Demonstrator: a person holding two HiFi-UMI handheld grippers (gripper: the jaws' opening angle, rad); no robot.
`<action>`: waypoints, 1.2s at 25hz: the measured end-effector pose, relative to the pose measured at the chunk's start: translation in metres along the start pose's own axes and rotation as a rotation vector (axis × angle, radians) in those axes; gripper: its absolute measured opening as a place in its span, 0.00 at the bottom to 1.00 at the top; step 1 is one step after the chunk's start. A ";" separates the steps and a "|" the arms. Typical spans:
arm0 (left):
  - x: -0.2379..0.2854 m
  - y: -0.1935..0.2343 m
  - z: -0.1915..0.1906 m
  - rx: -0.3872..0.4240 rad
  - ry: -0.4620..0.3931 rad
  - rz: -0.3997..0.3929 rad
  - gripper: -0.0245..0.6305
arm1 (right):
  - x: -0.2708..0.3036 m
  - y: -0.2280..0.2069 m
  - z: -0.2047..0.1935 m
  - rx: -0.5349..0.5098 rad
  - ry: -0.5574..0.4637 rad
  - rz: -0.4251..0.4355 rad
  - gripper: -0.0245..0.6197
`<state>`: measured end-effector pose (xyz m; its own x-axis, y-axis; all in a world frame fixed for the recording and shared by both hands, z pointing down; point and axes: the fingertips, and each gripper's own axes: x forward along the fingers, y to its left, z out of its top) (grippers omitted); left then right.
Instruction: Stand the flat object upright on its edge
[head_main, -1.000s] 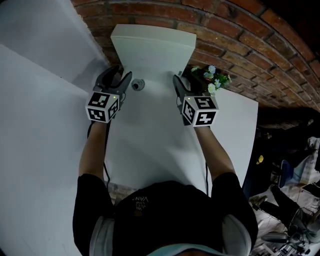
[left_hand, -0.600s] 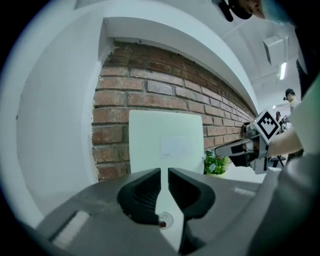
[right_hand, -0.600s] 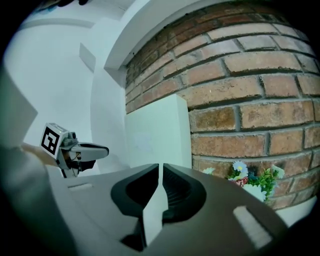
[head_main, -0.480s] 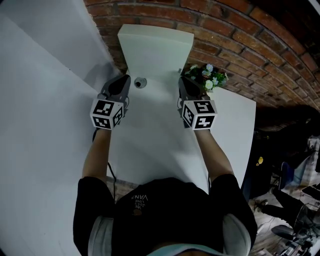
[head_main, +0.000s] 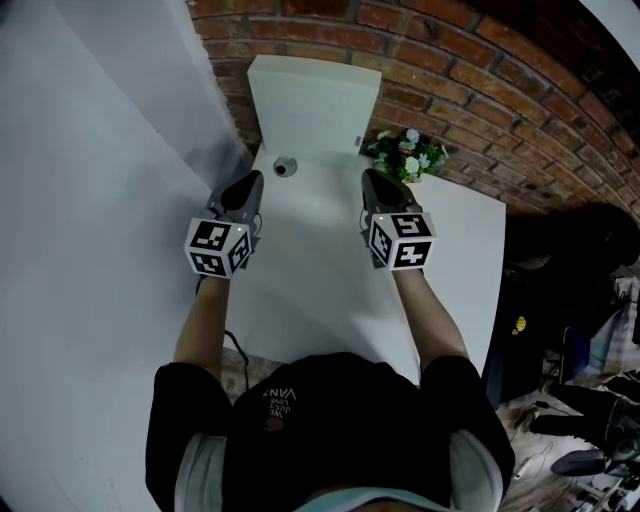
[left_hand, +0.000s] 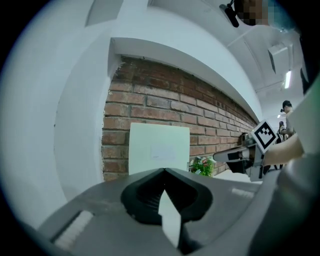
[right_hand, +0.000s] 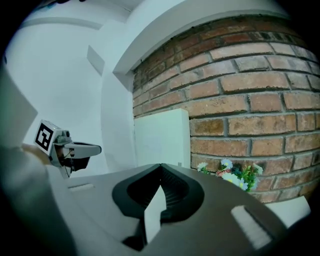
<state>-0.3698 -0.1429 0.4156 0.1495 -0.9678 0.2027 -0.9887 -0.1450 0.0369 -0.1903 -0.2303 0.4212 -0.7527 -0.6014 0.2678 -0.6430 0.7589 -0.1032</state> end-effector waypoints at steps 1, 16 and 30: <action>-0.005 -0.003 0.000 -0.005 -0.002 0.000 0.04 | -0.004 0.002 0.001 -0.001 -0.002 0.001 0.04; -0.071 -0.062 -0.011 0.018 -0.012 -0.038 0.04 | -0.080 0.027 -0.006 0.002 -0.035 0.014 0.04; -0.107 -0.105 -0.016 0.044 -0.010 -0.071 0.04 | -0.138 0.044 -0.031 0.051 -0.039 0.024 0.04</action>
<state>-0.2820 -0.0205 0.4052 0.2193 -0.9567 0.1915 -0.9750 -0.2220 0.0075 -0.1100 -0.1059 0.4090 -0.7721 -0.5935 0.2270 -0.6306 0.7598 -0.1583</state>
